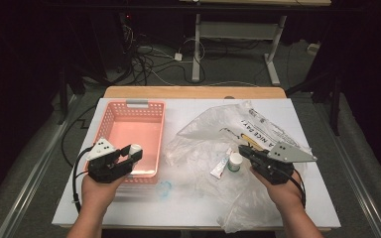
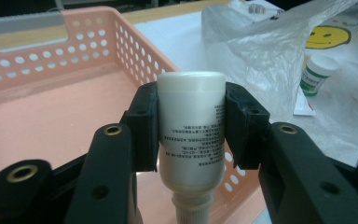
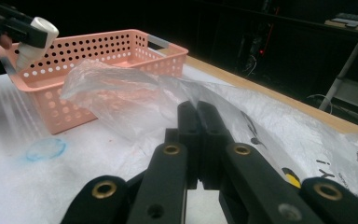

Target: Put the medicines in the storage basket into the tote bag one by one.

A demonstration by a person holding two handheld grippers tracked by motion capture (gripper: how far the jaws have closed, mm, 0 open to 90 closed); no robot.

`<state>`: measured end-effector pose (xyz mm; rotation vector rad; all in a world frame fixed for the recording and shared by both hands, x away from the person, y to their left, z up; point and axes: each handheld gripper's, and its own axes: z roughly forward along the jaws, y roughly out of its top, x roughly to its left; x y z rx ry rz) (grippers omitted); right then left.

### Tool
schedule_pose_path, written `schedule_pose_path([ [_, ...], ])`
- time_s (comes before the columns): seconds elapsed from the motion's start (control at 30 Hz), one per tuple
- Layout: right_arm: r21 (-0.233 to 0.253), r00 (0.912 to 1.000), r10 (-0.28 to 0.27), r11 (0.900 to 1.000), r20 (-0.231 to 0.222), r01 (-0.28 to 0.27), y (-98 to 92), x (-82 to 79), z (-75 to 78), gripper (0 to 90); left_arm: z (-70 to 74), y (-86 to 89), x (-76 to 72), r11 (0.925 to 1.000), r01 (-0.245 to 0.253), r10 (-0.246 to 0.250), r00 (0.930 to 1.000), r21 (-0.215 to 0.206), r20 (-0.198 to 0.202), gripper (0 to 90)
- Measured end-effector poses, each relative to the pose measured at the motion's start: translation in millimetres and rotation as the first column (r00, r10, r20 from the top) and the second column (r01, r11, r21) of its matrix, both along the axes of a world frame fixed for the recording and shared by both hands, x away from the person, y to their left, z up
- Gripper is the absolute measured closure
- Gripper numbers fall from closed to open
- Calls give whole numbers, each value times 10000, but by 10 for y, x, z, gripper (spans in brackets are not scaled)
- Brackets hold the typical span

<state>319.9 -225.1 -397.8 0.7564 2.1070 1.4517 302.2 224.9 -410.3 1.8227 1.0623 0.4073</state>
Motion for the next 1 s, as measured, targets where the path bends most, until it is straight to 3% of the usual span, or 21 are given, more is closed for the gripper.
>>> schedule_pose_path([
  [0.17, -25, 10000, -6, 10000, -44, 6, 4, 1, -7, 900, 55, 16, -37, 9996, 21, -17, 9999, -272, 155, 581],
  [0.23, -12, 10000, -7, 10000, -51, 6, 3, 1, -5, 900, 81, -10, -45, 9994, 179, -178, 9998, -289, 12, 581],
  [0.6, 19, 10000, -22, 10000, -10, 22, -5, 1, 2, 900, 173, -296, -155, 9943, 1043, -1035, 9941, -214, 336, 580],
  [1.0, 46, 10000, 22, 10000, -7, -22, -9, -1, 10, 900, 111, -662, -253, 9789, 2032, -2023, 9785, -195, 399, 580],
])
